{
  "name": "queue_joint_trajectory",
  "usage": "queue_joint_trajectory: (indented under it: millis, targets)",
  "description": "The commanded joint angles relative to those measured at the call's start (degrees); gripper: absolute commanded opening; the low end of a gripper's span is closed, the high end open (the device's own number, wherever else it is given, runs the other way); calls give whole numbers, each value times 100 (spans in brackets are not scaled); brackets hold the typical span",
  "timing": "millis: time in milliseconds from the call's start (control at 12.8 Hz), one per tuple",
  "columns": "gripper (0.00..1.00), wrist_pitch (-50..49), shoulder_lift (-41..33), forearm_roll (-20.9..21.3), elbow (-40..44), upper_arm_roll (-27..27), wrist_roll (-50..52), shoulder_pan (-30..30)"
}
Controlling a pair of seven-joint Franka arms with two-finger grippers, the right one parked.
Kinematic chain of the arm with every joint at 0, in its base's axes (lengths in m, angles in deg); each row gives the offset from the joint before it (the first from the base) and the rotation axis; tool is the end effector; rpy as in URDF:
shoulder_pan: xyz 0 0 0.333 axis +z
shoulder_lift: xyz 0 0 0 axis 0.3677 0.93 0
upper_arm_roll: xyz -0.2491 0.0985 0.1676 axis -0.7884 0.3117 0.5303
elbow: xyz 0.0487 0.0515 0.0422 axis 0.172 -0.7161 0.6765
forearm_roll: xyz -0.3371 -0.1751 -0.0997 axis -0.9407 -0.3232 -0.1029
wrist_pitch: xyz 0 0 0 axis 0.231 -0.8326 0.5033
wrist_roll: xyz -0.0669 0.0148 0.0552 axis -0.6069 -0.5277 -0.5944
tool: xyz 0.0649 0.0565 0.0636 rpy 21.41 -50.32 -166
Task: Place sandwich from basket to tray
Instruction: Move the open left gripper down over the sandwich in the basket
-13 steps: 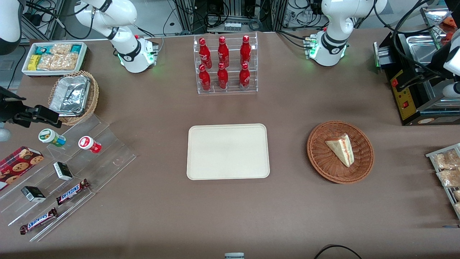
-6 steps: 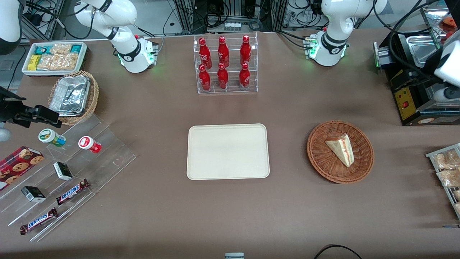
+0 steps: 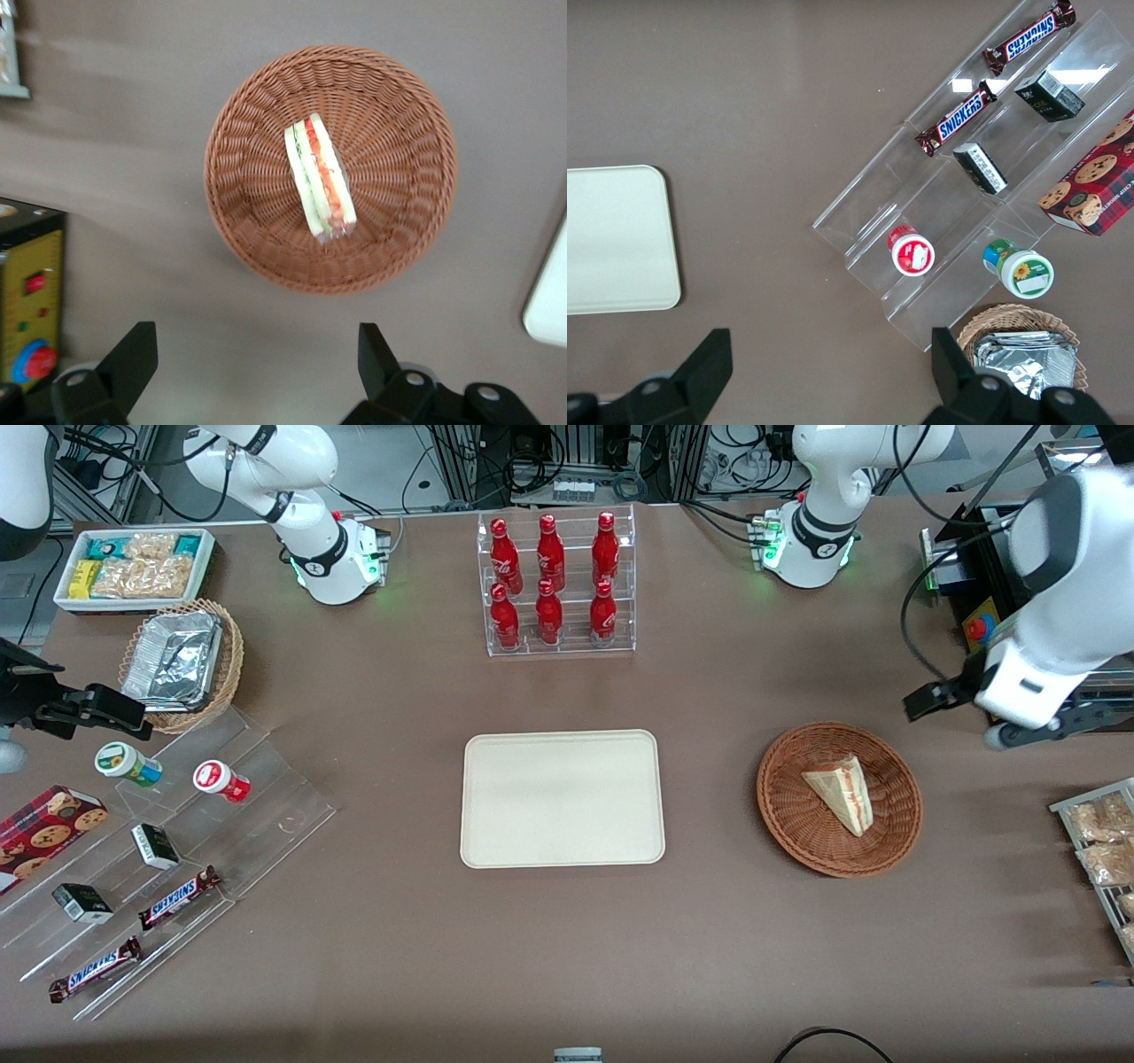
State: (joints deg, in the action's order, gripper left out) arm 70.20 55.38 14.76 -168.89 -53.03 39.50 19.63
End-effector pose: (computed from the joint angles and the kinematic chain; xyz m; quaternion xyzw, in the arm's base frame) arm 0.5322 -0.0158 0.4690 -0.9904 -0.1286 0.0429 0.0267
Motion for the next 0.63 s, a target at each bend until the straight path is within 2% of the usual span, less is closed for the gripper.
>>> queue_joint_trajectory:
  millis: [0,157,549]
  targets:
    - [100,671,179,60,-393,-70,629,-25]
    - [100,1146,512,60,-465,-88,1304,-78]
    - [100,1928,1216,69,-456,-149,2194,-244]
